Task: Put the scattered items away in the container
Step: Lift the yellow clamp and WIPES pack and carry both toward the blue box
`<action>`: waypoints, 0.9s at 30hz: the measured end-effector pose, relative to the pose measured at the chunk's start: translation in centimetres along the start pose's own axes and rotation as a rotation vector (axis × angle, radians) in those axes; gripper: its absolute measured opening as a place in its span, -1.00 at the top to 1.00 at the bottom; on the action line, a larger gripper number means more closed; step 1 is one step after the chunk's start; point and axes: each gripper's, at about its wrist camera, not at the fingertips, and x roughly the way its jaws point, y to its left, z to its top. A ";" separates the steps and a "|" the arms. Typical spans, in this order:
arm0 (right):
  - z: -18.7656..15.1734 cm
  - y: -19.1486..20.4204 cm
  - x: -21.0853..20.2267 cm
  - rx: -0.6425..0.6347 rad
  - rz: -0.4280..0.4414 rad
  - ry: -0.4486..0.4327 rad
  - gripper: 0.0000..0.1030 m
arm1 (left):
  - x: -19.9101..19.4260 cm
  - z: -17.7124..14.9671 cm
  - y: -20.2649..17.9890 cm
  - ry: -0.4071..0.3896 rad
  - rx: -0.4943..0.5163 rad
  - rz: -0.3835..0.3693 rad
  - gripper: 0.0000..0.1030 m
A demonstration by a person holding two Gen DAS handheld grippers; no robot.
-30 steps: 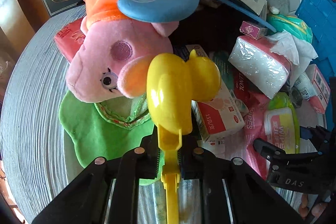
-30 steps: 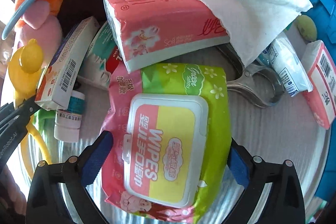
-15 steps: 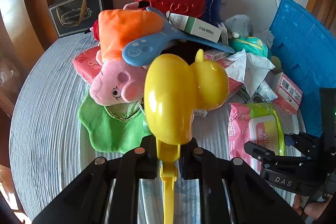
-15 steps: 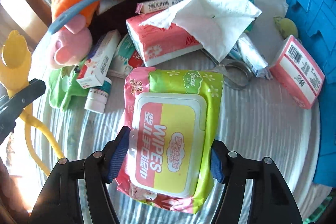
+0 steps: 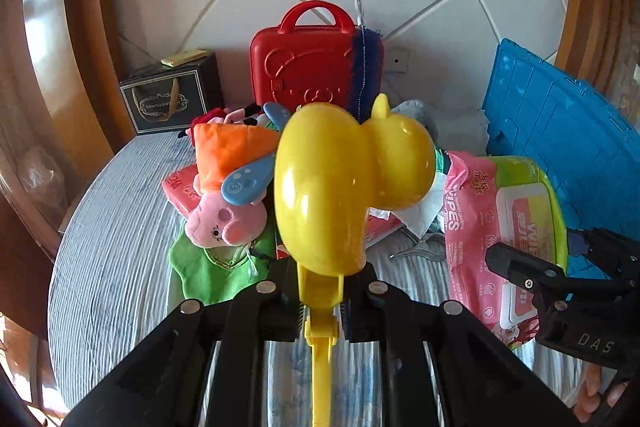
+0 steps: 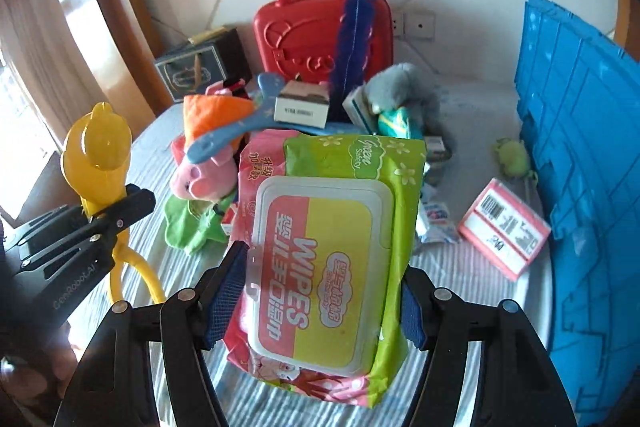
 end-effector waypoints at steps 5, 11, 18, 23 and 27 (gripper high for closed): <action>1.0 -0.8 -5.1 0.011 -0.021 -0.100 -0.29 | -2.5 1.3 -1.8 -0.065 0.040 -0.032 0.74; 2.2 -2.6 -10.2 0.060 -0.083 -0.191 -0.29 | -5.3 3.4 -4.6 -0.144 0.085 -0.086 0.74; 4.0 -7.8 -16.6 0.119 -0.120 -0.284 -0.29 | -7.5 7.5 -11.2 -0.214 0.078 -0.053 0.74; 4.9 -14.5 -21.6 0.124 -0.198 -0.354 -0.29 | -8.7 11.7 -19.1 -0.287 0.123 -0.085 0.74; 5.4 -21.8 -25.1 0.123 -0.239 -0.392 -0.29 | -9.8 16.0 -26.7 -0.373 0.133 -0.105 0.74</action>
